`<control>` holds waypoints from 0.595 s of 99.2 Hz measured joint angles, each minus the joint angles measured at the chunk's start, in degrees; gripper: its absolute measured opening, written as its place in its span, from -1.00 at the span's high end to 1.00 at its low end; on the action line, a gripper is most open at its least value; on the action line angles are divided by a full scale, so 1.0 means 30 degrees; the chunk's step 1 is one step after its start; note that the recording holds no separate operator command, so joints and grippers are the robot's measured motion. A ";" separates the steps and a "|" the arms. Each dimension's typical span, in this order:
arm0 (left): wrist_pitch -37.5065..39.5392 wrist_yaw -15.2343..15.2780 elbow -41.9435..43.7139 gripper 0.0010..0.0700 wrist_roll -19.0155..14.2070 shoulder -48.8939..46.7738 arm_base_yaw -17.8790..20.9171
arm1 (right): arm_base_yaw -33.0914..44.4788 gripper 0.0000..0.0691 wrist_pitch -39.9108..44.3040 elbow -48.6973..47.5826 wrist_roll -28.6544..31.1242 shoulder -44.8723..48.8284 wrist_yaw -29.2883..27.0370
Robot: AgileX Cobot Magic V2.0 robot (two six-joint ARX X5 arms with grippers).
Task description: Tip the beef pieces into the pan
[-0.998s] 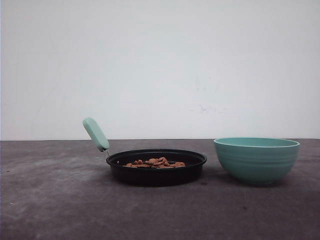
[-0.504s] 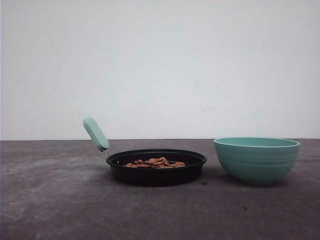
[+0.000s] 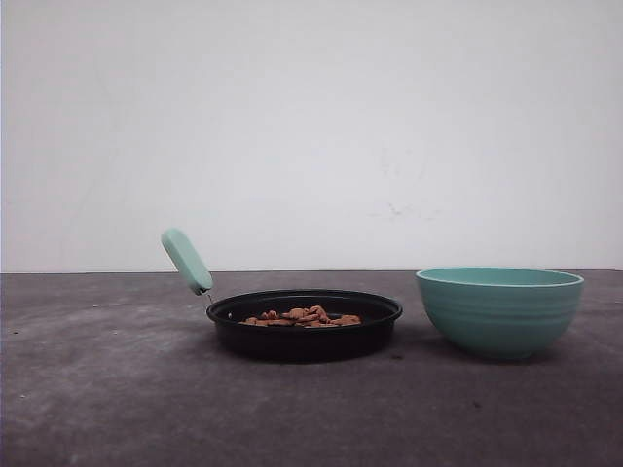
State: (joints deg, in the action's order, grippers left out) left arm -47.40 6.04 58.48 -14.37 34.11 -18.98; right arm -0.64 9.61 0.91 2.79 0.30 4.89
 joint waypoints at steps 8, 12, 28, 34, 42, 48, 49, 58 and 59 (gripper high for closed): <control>0.0000 0.0000 0.0000 0.96 0.0000 0.0000 0.0000 | 0.0000 0.96 0.0000 0.0000 -0.0007 0.0000 -0.0007; 0.0000 0.0000 0.0000 0.96 0.0000 0.0000 0.0000 | 0.0000 0.96 0.0000 0.0000 0.0000 0.0000 -0.0007; 0.0000 0.0000 0.0000 0.96 0.0000 0.0000 0.0000 | 0.0000 0.96 0.0000 0.0000 0.0000 0.0000 -0.0007; 0.0000 0.0000 0.0000 0.96 0.0000 0.0000 0.0000 | 0.0000 0.96 0.0000 0.0000 -0.0007 0.0000 -0.0007; -0.0255 0.0036 0.0000 0.96 0.0080 -0.0153 0.0073 | 0.0000 0.96 0.0000 0.0000 0.0000 0.0000 0.0000; -0.0605 0.0029 0.0000 0.96 0.0328 -0.0386 0.0291 | 0.0000 0.96 0.0000 0.0000 0.0000 0.0000 -0.0007; -0.0670 0.0029 0.0000 0.96 0.0386 -0.0437 0.0328 | 0.0000 0.96 0.0000 0.0000 -0.0007 0.0000 0.0000; -0.0860 0.0007 0.0000 0.96 0.1319 -0.0743 0.0663 | 0.0000 0.96 0.0000 0.0000 -0.0007 0.0000 -0.0007; -0.0845 0.0000 0.0000 0.96 0.1501 -0.0787 0.0707 | 0.0000 0.96 0.0000 0.0000 0.0000 0.0000 -0.0007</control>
State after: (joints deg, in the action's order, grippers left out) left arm -49.93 6.04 58.48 -9.87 31.75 -16.86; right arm -0.64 9.61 0.91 2.79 0.30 4.86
